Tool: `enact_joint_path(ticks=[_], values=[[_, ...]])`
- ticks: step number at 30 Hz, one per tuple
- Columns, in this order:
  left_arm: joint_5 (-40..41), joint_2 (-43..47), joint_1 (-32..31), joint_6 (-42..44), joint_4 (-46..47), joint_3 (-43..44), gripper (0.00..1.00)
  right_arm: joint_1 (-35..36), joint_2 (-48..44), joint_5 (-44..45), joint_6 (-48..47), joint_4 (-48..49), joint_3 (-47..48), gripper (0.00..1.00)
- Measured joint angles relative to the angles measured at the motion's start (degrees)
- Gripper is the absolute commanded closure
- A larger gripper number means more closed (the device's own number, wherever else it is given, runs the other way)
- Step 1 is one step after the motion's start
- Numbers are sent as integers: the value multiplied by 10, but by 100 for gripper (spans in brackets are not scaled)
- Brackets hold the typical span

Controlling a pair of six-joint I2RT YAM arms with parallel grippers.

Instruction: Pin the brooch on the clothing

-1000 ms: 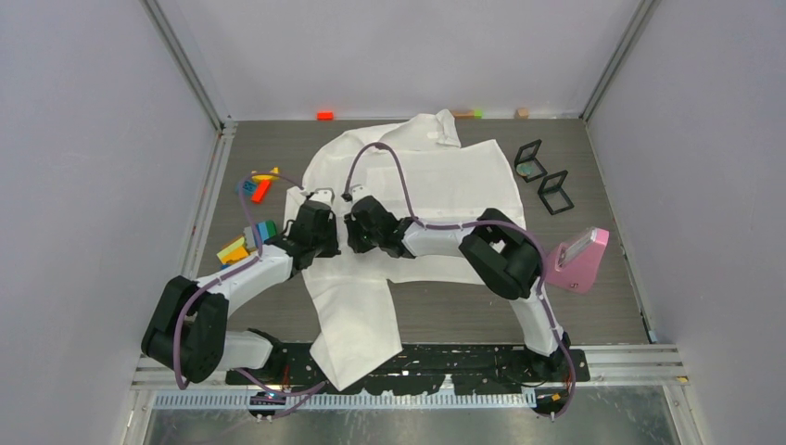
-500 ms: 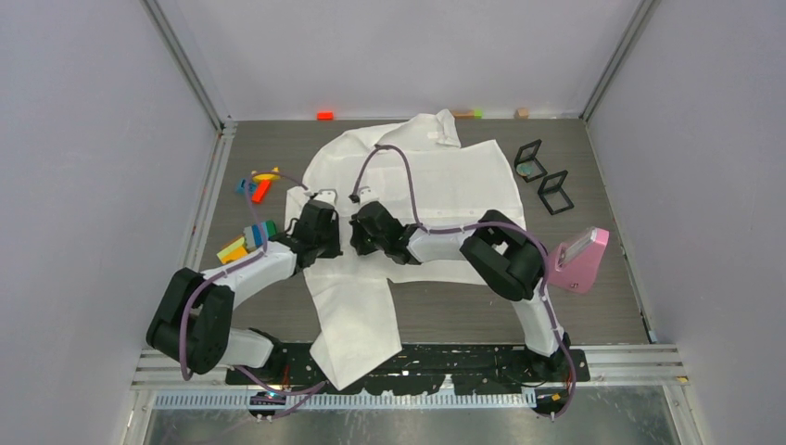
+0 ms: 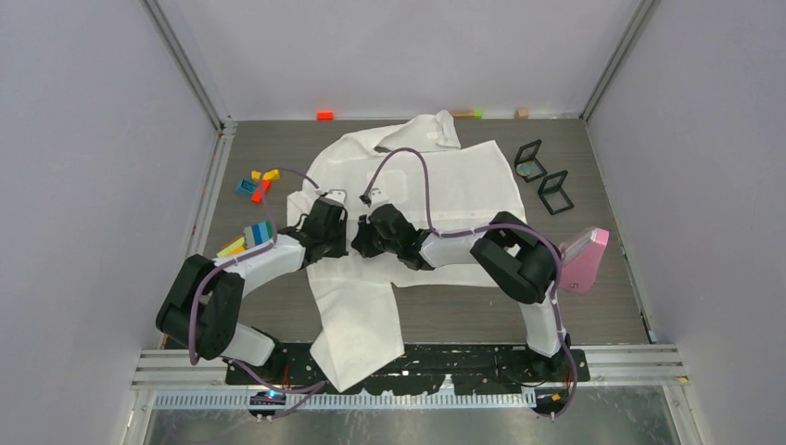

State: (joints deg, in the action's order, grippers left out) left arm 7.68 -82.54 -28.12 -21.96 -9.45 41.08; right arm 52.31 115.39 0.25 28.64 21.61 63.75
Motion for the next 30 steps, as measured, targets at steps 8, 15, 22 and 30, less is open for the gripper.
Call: enact_joint_path(ticks=[8, 15, 22, 30], values=[[0, -4, -1, 0, -6, 4, 100, 0, -7, -22, 0, 23, -12, 99], [0, -6, -1, 2, -17, 12, 100, 0, -18, -30, 0, 34, -27, 99], [-1, -17, -1, 4, -28, 26, 100, 0, -25, -39, -1, 41, -30, 99], [-8, -19, -1, 0, -28, 28, 100, 0, -25, -58, -3, 40, -30, 99]])
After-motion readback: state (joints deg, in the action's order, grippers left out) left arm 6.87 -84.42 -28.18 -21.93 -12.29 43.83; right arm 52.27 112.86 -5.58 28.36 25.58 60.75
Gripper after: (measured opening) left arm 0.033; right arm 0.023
